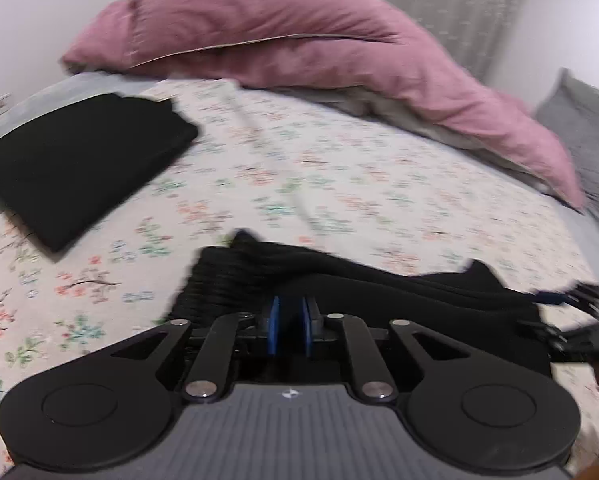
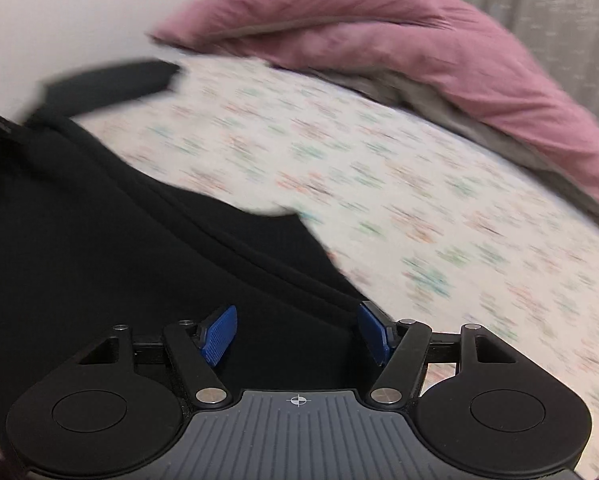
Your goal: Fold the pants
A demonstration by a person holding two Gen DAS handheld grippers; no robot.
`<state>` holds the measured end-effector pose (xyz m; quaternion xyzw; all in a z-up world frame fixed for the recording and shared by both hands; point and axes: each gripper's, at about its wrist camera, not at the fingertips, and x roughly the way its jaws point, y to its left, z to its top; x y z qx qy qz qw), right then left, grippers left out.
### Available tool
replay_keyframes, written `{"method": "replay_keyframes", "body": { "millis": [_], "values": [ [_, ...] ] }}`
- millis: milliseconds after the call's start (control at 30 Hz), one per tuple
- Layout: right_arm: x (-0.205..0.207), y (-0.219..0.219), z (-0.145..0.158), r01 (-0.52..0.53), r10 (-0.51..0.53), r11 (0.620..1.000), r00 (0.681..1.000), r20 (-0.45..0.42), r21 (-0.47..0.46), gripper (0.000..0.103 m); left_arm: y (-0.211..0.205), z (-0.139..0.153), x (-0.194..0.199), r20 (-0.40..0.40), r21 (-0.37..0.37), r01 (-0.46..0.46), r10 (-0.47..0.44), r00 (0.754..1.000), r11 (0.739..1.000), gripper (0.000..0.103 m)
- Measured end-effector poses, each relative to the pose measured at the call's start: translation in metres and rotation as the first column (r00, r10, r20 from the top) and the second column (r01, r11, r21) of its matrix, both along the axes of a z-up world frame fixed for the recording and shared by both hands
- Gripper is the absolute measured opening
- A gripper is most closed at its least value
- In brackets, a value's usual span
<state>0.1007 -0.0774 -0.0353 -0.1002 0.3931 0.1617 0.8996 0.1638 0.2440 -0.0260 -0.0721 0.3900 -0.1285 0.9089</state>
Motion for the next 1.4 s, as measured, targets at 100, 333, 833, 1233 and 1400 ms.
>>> {"method": "replay_keyframes", "body": {
  "millis": [100, 333, 833, 1233, 1400],
  "values": [
    [0.015, 0.009, 0.014, -0.113, 0.119, 0.986, 0.992, -0.045, 0.119, 0.059, -0.011, 0.003, -0.005, 0.008, -0.015, 0.049, -0.049, 0.999, 0.999, 0.033],
    [0.065, 0.060, 0.014, -0.298, 0.316, 0.947, 0.931, -0.181, 0.121, 0.030, -0.017, -0.016, -0.004, -0.020, -0.026, 0.065, -0.066, 0.998, 0.998, 0.035],
    [0.025, 0.097, 0.013, -0.395, 0.395, 0.919, 0.916, -0.074, 0.012, 0.002, -0.014, -0.010, 0.004, -0.089, -0.222, 0.029, -0.050, 0.995, 0.975, 0.047],
    [-0.011, 0.119, -0.011, -0.473, 0.468, 0.875, 0.881, -0.076, -0.097, 0.011, -0.017, 0.004, 0.026, -0.050, -0.106, 0.075, -0.080, 0.996, 0.992, 0.051],
    [0.006, 0.109, -0.013, -0.423, 0.418, 0.906, 0.900, -0.124, -0.009, 0.011, -0.022, 0.012, 0.026, 0.044, -0.026, 0.114, -0.113, 0.993, 0.993, 0.051]
  ]
}}
